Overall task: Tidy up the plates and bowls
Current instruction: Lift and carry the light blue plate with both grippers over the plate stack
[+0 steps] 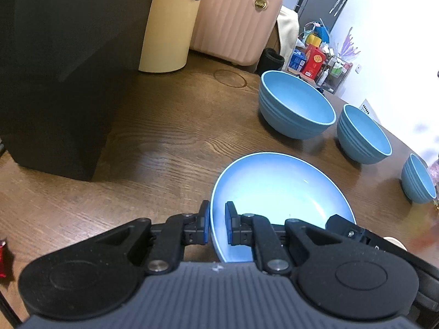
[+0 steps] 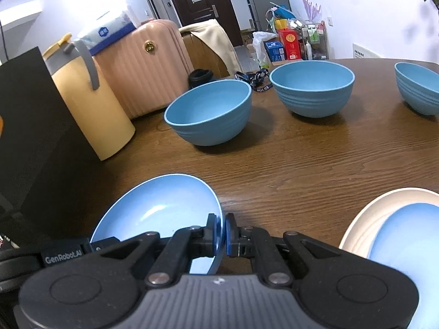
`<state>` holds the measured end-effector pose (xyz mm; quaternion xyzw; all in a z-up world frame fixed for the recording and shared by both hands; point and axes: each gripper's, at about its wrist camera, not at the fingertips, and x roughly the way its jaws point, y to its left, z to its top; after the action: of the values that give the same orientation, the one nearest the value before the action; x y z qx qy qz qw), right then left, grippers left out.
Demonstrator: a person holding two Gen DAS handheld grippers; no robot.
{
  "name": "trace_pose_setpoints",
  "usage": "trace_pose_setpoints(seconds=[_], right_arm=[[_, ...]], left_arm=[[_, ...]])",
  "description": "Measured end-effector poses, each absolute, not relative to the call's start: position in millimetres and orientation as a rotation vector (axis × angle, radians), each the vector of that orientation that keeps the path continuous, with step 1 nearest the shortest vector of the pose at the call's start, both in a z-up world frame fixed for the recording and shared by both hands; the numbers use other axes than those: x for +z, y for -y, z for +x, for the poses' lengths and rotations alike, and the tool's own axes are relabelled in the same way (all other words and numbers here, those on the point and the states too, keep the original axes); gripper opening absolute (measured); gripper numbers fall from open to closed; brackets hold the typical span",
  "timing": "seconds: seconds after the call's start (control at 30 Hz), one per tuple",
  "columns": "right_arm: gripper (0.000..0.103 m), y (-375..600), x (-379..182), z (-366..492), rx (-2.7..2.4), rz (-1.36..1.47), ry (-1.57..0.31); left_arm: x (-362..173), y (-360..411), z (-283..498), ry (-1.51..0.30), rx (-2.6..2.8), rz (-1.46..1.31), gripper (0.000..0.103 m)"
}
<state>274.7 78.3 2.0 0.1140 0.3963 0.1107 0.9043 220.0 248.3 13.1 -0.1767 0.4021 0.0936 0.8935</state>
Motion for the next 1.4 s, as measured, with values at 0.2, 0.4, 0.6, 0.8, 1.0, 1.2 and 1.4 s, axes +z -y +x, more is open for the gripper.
trace_pose_setpoints(seconds=[0.2, 0.4, 0.6, 0.8, 1.0, 1.2, 1.4], right_arm=[[0.006, -70, 11, 258, 0.240, 0.238, -0.802], [0.006, -61, 19, 243, 0.248, 0.245, -0.787], [0.006, -50, 24, 229, 0.253, 0.246, -0.778], [0.006, -36, 30, 217, 0.258, 0.257, -0.764], [0.006, -23, 33, 206, 0.262, 0.265, -0.750], [0.006, -9, 35, 198, 0.260, 0.267, -0.742], [0.006, 4, 34, 192, 0.250, 0.270, -0.743]], left_arm=[[23, -240, 201, -0.818, 0.199, -0.365, 0.012], [31, -228, 185, -0.805, 0.204, -0.362, 0.012], [37, -218, 170, -0.797, 0.208, -0.366, 0.012], [43, -204, 159, -0.792, 0.212, -0.357, 0.012], [48, -192, 150, -0.781, 0.211, -0.353, 0.012], [48, -180, 143, -0.777, 0.205, -0.348, 0.012], [47, -168, 139, -0.779, 0.197, -0.340, 0.012]])
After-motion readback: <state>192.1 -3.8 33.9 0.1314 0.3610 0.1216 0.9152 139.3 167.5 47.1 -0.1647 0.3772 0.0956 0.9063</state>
